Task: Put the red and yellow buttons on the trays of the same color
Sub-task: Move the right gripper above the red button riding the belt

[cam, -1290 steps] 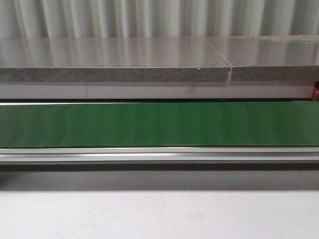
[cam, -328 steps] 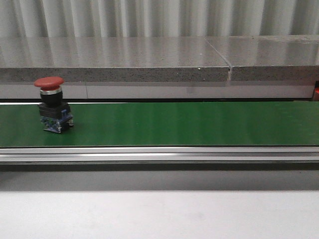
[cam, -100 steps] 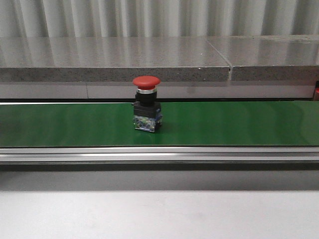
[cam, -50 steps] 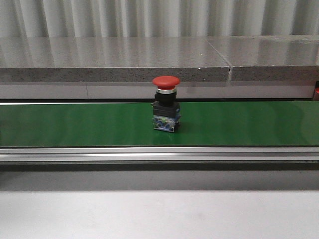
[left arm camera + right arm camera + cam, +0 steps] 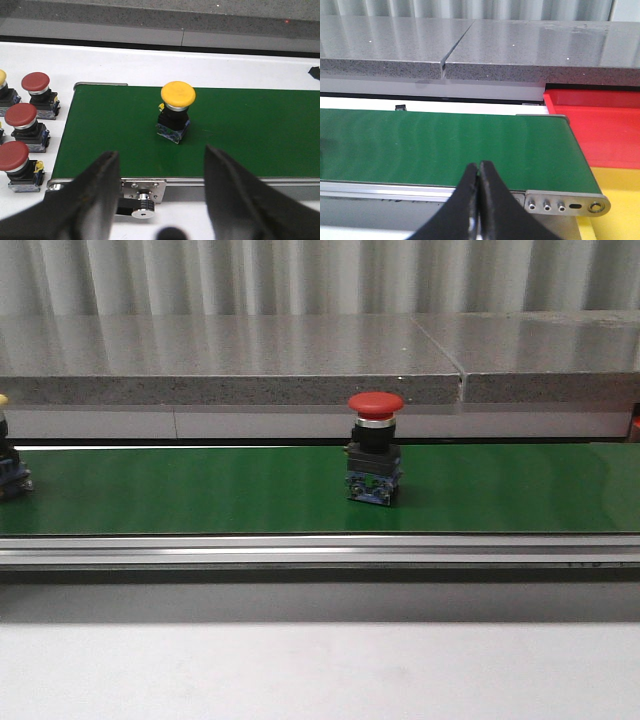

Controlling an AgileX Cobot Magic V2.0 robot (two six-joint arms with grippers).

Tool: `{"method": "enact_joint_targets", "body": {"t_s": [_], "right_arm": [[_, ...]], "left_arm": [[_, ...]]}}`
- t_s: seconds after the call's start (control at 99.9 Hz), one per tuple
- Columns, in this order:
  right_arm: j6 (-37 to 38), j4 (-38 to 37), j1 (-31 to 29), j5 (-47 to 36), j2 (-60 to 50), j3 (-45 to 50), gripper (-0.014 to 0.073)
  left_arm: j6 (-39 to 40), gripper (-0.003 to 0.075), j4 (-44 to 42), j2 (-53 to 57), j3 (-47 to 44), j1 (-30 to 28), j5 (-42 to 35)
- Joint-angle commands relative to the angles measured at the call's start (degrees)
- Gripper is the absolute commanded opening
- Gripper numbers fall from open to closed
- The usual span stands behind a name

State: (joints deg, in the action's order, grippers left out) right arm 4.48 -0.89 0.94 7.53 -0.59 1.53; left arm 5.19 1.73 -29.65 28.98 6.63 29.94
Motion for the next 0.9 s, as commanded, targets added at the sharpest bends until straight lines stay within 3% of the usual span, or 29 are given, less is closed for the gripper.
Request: {"method": "enact_joint_targets", "body": {"t_s": [0.0,0.11,0.51,0.791,0.891], "right_arm": [[-0.1,-0.6,-0.1,-5.4,-0.9,0.1,-0.0067],[-0.1,-0.6,-0.1,-6.1,-0.9,0.1,-0.0067],[-0.1,6.1,-0.1,-5.6,4.1,-6.8,-0.0067],[-0.1,6.8,-0.1,22.6,25.4,-26.9,-0.0067],[-0.1,6.8,-0.1,27.0,32.8,-33.1,-0.0067]], "left_arm": [[-0.1,0.0155,0.6,2.4,0.0,0.4,-5.1],[-0.1,-0.0022,0.6,3.6,-0.6,0.4,-5.0],[-0.1,-0.0020,0.6,3.6,-0.6,0.4,-5.0],[-0.1,-0.0020,0.6,3.6,-0.6,0.4,-5.0],[-0.1,-0.0020,0.6,3.6,-0.6,0.4,-5.0]]}}
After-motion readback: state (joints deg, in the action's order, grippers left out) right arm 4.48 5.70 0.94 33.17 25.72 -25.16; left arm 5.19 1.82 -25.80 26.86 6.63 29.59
